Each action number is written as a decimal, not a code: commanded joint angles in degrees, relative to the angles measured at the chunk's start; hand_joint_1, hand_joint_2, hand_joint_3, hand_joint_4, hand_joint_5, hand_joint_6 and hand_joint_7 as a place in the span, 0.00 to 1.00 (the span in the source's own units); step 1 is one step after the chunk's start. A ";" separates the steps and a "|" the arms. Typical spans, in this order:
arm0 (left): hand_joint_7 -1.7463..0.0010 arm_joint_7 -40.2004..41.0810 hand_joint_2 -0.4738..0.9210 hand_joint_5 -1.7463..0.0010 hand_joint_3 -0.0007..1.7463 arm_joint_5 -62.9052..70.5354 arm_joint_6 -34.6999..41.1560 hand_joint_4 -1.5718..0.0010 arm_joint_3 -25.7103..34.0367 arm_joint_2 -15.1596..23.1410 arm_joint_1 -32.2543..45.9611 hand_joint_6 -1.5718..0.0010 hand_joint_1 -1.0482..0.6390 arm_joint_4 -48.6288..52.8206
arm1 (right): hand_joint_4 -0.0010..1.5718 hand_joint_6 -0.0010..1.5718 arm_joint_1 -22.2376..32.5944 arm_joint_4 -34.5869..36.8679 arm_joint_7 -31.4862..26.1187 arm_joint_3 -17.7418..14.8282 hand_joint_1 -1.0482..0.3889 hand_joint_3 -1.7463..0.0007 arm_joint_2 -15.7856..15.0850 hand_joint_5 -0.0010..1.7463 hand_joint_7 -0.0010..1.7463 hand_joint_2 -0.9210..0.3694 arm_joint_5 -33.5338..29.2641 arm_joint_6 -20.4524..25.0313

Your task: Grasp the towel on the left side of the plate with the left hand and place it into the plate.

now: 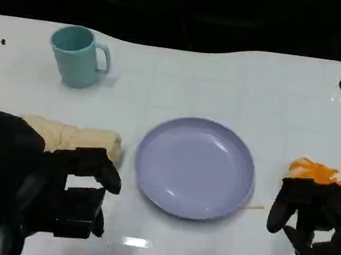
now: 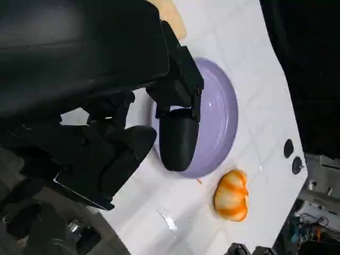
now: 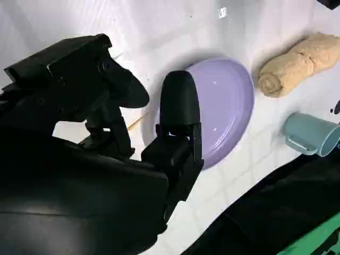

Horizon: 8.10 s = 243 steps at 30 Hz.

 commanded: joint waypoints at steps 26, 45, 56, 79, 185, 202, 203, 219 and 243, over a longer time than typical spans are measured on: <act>0.10 -0.11 0.73 0.00 0.72 -0.22 -1.67 0.51 1.48 -0.11 0.20 0.55 0.60 0.84 | 0.47 0.45 -0.60 -0.75 0.03 0.04 0.74 0.35 -0.86 1.00 0.83 0.29 -0.86 0.49; 0.71 2.14 1.00 0.28 0.07 14.35 -20.84 0.72 -1.95 1.30 0.18 0.57 0.52 5.84 | 0.47 0.45 -0.88 -1.72 -0.48 1.39 0.74 0.36 -0.18 1.00 0.83 0.29 -1.65 1.79; 0.84 0.26 0.99 0.46 0.01 28.52 -30.66 0.75 -7.10 8.17 -7.90 0.62 0.46 14.97 | 0.46 0.45 -0.96 -2.76 -0.92 1.86 0.74 0.36 0.15 1.00 0.82 0.29 -2.10 3.41; 1.00 -5.44 0.95 0.91 0.00 61.32 -40.65 0.87 -26.39 14.84 -30.35 0.87 0.26 47.76 | 0.47 0.45 -0.41 -3.56 -1.59 2.79 0.74 0.36 0.01 1.00 0.83 0.30 -2.71 3.04; 0.96 -5.50 1.00 0.77 0.09 54.33 -46.56 0.95 -27.87 -3.15 -31.49 0.82 0.22 43.66 | 0.46 0.45 0.91 -3.53 -1.14 1.22 0.74 0.38 -0.27 1.00 0.83 0.27 -0.65 3.23; 0.86 -11.50 1.00 0.45 0.15 22.95 -24.24 0.58 -7.12 -4.93 -9.68 0.51 0.47 9.42 | 0.46 0.45 -0.30 -3.86 -1.60 2.58 0.74 0.37 0.28 1.00 0.83 0.28 -1.27 4.70; 0.85 -11.72 1.00 0.44 0.16 21.36 -21.62 0.56 -6.14 -4.66 -8.41 0.50 0.48 7.20 | 0.46 0.45 -0.39 -4.06 -1.63 2.74 0.74 0.37 0.24 1.00 0.83 0.28 -1.46 5.02; 0.23 -8.70 0.69 0.00 0.75 -0.39 3.73 0.54 6.07 -3.55 2.39 0.52 0.58 -12.45 | 0.46 0.45 -0.93 -4.22 -1.28 2.82 0.74 0.37 0.00 1.00 0.83 0.28 -1.18 5.76; 0.06 -2.43 0.64 0.00 0.84 1.48 2.48 0.44 2.87 0.26 1.46 0.51 0.60 -2.70 | 0.48 0.45 -0.49 -3.28 -1.20 1.74 0.74 0.37 -0.41 1.00 0.83 0.29 -0.94 2.67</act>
